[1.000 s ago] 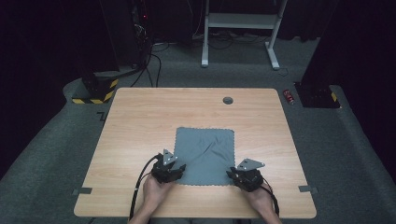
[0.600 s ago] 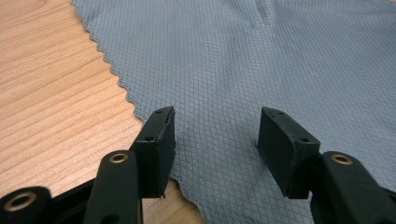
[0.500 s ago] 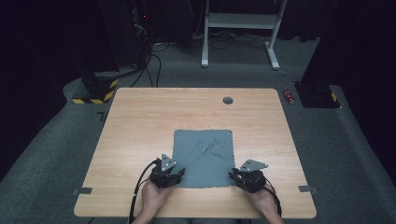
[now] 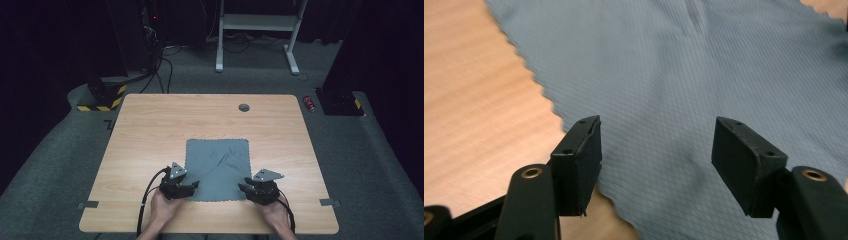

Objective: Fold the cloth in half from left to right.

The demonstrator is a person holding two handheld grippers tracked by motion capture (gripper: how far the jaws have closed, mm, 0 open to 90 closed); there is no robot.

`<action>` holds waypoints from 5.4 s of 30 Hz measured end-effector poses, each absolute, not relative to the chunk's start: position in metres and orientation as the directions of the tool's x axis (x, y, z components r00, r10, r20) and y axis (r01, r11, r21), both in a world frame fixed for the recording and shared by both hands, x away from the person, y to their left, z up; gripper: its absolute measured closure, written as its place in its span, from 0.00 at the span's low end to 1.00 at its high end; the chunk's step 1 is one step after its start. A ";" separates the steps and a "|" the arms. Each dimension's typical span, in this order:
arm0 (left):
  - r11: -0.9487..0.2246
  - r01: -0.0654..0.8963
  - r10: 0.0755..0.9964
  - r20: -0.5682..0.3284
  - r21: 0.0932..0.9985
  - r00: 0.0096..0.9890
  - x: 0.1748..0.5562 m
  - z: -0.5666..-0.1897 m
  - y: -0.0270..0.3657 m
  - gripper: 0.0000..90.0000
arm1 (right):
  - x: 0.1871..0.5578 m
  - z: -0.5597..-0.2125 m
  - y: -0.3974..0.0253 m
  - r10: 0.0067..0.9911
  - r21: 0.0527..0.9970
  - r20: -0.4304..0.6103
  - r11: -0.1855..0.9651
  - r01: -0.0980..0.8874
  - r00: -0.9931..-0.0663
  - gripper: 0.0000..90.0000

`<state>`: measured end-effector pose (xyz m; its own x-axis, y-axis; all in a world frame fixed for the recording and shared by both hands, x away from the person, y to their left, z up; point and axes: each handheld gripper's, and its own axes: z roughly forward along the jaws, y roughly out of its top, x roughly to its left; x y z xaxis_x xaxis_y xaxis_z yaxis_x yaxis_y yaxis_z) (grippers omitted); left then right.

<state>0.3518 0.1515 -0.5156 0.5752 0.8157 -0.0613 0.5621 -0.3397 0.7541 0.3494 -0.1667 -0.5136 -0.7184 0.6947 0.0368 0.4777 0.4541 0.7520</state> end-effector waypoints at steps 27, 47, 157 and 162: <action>-0.304 0.598 0.863 -0.052 0.741 0.503 0.449 -0.474 0.176 0.48 | 0.354 -0.500 -0.068 0.558 0.772 0.009 0.523 0.360 -0.830 0.81; -0.332 0.667 0.895 0.000 0.667 0.446 0.498 -0.491 0.166 0.50 | 0.319 -0.517 0.011 0.378 0.732 -0.085 0.652 0.200 -0.922 0.72; -0.400 0.630 0.765 -0.137 0.666 0.630 0.537 -0.480 0.047 0.99 | 0.297 -0.510 -0.144 0.703 0.824 0.034 0.383 0.418 -0.711 1.00; -0.404 0.628 0.761 -0.136 0.665 0.634 0.538 -0.482 0.042 0.99 | 0.297 -0.511 -0.149 0.712 0.822 0.036 0.378 0.426 -0.701 1.00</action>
<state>0.5381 0.0420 -0.4817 0.6340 0.7612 -0.1364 0.6283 -0.4042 0.6648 0.2967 -0.1491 -0.5108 -0.7015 0.7118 0.0362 0.4262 0.3782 0.8217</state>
